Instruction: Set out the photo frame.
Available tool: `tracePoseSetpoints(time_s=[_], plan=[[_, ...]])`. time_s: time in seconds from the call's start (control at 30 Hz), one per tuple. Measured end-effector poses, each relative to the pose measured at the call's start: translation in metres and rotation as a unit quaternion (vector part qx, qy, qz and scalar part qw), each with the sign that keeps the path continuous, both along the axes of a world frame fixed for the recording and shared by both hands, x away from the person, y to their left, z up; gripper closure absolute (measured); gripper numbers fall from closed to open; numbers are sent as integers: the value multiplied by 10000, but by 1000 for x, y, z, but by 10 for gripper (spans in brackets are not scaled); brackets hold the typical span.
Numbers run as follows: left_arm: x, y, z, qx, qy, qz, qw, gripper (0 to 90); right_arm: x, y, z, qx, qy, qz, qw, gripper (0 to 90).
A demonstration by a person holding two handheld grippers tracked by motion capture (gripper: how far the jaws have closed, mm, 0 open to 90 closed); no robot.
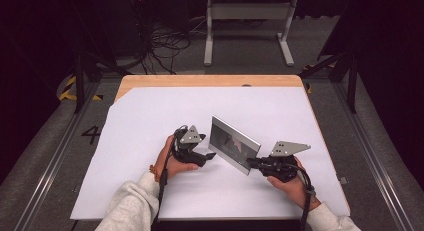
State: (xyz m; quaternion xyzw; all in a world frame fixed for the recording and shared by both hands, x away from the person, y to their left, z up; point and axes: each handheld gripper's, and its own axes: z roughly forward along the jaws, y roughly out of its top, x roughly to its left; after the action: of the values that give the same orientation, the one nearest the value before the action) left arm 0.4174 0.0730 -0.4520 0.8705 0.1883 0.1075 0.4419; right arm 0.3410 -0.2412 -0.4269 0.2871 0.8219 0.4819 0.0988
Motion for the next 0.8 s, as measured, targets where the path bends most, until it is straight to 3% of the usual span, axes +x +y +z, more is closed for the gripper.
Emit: tracePoseSetpoints(time_s=[0.27, 0.47, 0.6, 0.8], plan=[[2, -5, -1, 70, 37, 6, 10000, 229, 5, -6, 0, 61, 93, 0, 9999, 851], [7, -13, -1, 4, 40, 15, 10000, 224, 6, -9, 1, -5, 49, 29, 10000, 850], [11, -18, -4, -19, 229, -63, 9997, 213, 5, -9, 2, -31, 28, 24, 10000, 848], [14, -20, -6, -9, 286, -65, 9996, 201, 5, -9, 1, -29, 7, -2, 10000, 840]])
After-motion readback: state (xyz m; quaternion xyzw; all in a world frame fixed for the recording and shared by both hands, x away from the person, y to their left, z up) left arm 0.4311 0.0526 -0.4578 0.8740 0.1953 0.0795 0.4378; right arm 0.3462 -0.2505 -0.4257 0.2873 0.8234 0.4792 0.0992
